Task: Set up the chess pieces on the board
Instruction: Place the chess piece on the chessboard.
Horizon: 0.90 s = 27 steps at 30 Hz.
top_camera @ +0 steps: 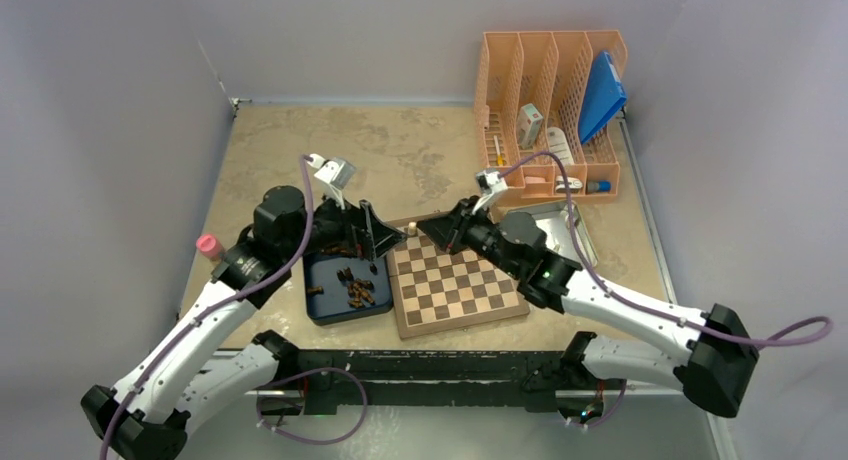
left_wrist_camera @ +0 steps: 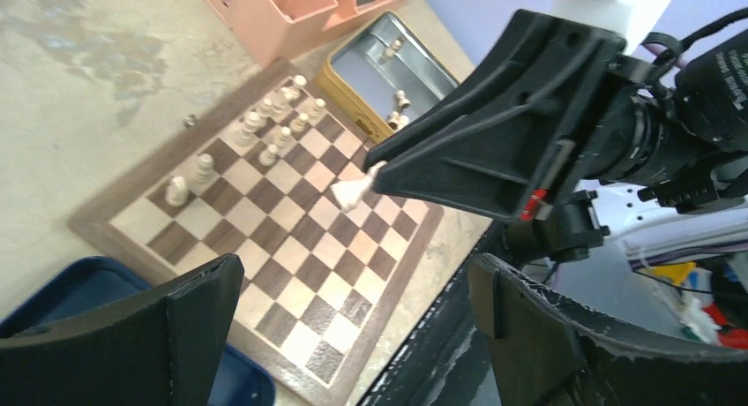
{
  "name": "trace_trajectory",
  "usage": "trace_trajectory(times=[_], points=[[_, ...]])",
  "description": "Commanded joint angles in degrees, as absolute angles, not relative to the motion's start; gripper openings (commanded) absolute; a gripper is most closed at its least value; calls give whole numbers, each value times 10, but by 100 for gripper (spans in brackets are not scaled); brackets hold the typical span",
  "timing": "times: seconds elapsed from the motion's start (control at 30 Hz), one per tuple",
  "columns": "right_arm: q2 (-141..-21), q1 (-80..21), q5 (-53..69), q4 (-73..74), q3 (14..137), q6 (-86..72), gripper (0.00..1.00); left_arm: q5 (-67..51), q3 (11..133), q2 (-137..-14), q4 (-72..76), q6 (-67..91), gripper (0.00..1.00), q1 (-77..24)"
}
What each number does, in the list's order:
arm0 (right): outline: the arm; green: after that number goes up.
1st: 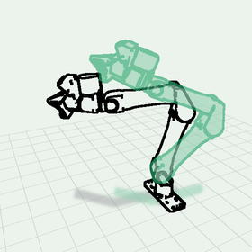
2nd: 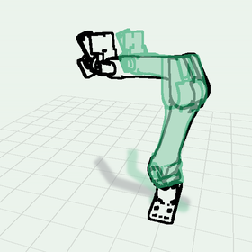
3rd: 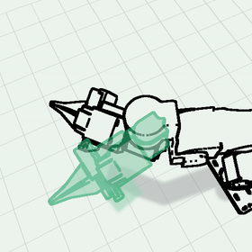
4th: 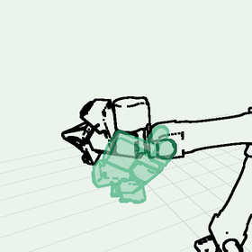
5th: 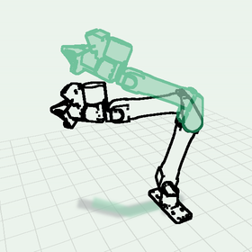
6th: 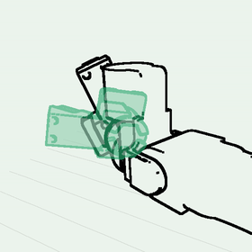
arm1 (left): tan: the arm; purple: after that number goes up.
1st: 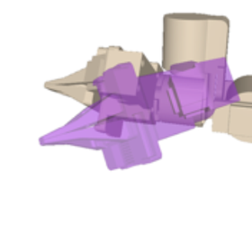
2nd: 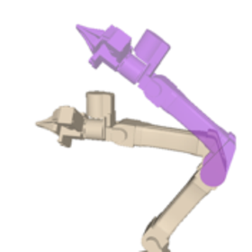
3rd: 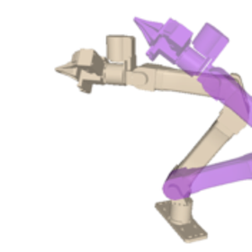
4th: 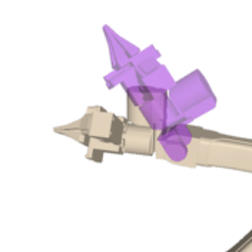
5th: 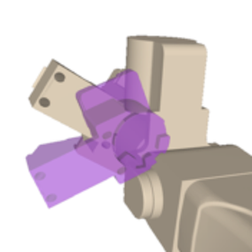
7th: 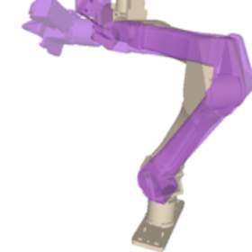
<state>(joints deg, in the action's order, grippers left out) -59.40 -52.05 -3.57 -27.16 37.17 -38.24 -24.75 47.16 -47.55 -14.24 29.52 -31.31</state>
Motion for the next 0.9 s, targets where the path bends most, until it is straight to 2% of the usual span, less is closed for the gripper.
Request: trace_trajectory(times=[0.0, 0.2, 0.53, 0.87], points=[[-658, -520, -76, -211, 460, -350, 9, -183, 540, -461, -249, 215, 100, -315], [-792, -520, -123, -127, 575, -311, 9, -117, 536, -428, -293, 129, 100, -315], [-974, -521, -184, 33, 743, -302, 9, -33, 440, -253, -252, 107, 100, -314], [-1063, -530, -192, 67, 811, -302, 9, 25, 441, -210, -266, 112, 100, -314]])
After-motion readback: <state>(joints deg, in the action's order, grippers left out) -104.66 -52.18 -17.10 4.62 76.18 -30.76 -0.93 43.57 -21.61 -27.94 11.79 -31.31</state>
